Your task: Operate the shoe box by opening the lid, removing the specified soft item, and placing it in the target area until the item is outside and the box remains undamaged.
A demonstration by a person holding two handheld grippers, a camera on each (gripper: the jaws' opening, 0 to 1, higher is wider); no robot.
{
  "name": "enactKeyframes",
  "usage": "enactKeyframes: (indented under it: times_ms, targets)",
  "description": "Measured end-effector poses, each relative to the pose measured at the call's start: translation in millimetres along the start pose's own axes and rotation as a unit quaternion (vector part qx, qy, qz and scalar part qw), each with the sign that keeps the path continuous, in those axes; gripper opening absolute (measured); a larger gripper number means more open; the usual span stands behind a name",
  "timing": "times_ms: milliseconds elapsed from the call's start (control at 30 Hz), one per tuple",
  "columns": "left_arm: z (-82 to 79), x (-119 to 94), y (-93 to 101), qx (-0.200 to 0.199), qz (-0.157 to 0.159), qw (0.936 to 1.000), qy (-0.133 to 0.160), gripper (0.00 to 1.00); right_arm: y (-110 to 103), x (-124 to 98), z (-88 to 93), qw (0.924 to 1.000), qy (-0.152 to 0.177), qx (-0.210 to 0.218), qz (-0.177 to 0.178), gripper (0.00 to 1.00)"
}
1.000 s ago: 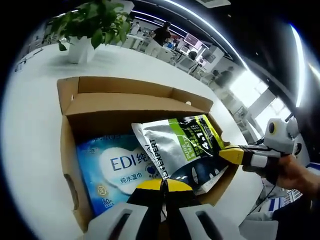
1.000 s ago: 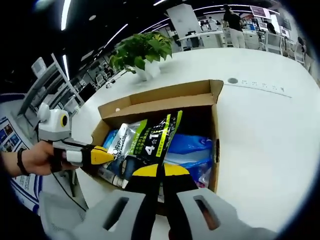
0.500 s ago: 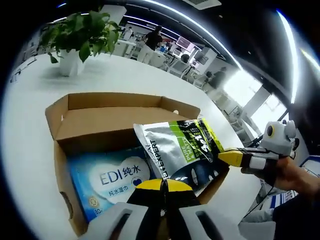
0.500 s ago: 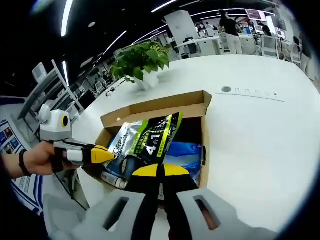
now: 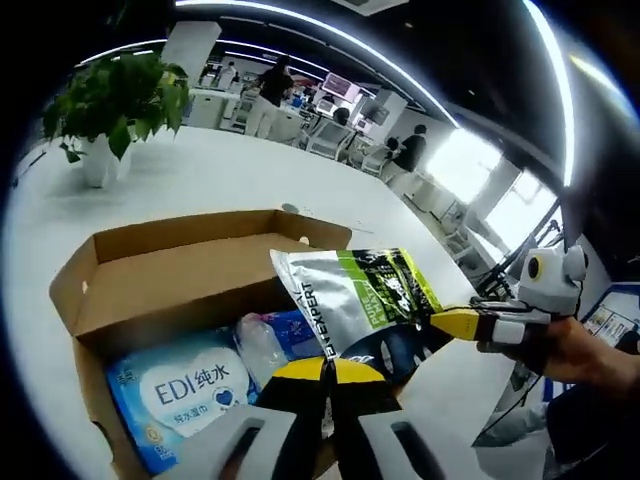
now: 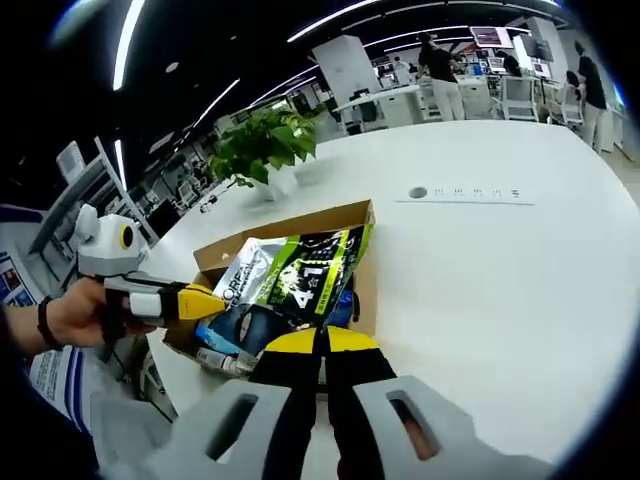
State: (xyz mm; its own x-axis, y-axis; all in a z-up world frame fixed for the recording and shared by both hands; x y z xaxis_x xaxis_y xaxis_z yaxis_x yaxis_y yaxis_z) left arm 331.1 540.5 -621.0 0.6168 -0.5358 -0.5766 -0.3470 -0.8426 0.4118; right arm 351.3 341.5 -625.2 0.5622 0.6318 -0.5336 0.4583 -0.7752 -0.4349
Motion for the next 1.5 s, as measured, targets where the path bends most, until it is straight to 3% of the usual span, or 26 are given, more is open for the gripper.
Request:
enactKeyframes:
  times_ms: [500, 967, 1233, 1500]
  targets:
    - [-5.9, 44.6, 63.4, 0.05, 0.053, 0.9969, -0.029, 0.0, 52.4, -59.8, 16.3, 0.9974, 0.03, 0.042, 0.05, 0.0]
    - [6.5, 92.1, 131.1, 0.087, 0.103, 0.9889, -0.063, 0.0, 104.2, -121.6, 41.9, 0.9908, 0.046, 0.078, 0.1, 0.0]
    - [21.1, 110.4, 150.5, 0.111, 0.105, 0.9847, -0.084, 0.0, 128.1, -131.1, 54.5, 0.9891, 0.037, 0.086, 0.114, 0.0]
    - [36.5, 122.0, 154.0, 0.108, 0.104, 0.9836, -0.101, 0.0, 143.9, -128.4, 74.8, 0.9881, 0.016, 0.1, 0.116, 0.0]
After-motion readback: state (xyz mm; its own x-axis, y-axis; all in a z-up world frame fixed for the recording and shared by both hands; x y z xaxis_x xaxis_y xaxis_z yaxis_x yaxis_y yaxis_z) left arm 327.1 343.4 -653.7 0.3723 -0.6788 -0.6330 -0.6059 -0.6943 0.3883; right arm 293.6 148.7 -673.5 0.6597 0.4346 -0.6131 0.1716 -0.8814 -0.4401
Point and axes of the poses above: the point that each gripper's makers call its tool centre point, and the gripper's own axes: x roughly forward along the fingers, y roughly to its right, z roughly out of its underside, the point moved 7 cm from there along -x, roughly backward along the fingers, and after that the axes turned 3 degrees about x, right-handed, at the moved point
